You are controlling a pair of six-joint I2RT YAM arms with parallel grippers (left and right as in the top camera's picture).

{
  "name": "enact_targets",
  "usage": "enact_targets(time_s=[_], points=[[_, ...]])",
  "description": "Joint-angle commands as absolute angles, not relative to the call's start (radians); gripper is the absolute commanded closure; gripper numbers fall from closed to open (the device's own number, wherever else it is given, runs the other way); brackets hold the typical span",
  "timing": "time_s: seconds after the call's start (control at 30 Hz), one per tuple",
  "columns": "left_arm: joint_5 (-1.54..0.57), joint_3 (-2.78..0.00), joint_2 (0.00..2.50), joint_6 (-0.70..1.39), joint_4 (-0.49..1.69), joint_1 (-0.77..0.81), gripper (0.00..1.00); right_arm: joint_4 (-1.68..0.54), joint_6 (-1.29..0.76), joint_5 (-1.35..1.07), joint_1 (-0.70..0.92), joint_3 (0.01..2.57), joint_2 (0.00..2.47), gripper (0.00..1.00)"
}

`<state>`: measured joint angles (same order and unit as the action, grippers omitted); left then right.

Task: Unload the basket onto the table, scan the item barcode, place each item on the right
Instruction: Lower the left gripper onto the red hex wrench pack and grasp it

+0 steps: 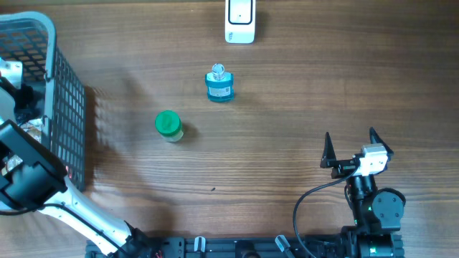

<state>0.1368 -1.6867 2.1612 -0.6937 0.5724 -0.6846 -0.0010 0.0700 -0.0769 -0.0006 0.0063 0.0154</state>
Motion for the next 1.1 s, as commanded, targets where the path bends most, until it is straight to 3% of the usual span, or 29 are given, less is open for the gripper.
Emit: enact_targets(time_s=[0.0,0.3,0.33,0.37,0.4,0.47,0.63,0.9,1.0,1.07], points=[[0.105,-1.668,2.026,-0.636,0.609,-0.653,0.96,0.002,0.077,-0.068,0.001,0.005,0.009,0.0],[0.057,-1.668,1.808,-0.528,0.705,-0.65,0.96,0.002,0.077,-0.068,0.001,0.005,0.009,0.0],[0.056,-1.668,1.815,-0.5,0.714,-0.653,0.86,0.002,0.078,-0.068,0.001,0.005,0.009,0.0],[0.056,-1.668,1.827,-0.461,0.716,-0.656,0.52,0.002,0.078,-0.068,0.001,0.005,0.009,0.0],[0.057,-1.668,1.838,-0.434,0.716,-0.658,0.25,0.002,0.078,-0.068,0.001,0.005,0.009,0.0],[0.056,-1.668,1.869,-0.387,0.715,-0.66,0.0,0.002,0.078,-0.068,0.001,0.005,0.009,0.0],[0.052,-1.668,1.936,-0.268,0.697,-0.659,0.0,0.002,0.078,-0.068,0.001,0.005,0.009,0.0],[0.166,-1.668,2.028,0.295,0.68,-0.659,0.0,0.002,0.078,-0.068,0.001,0.005,0.009,0.0],[0.13,-1.668,2.048,0.297,0.706,-0.658,0.01,0.002,0.078,-0.068,0.001,0.005,0.009,0.0],[0.134,-1.668,2.061,0.256,0.727,-0.66,0.1,0.002,0.078,-0.068,0.001,0.005,0.009,0.0]])
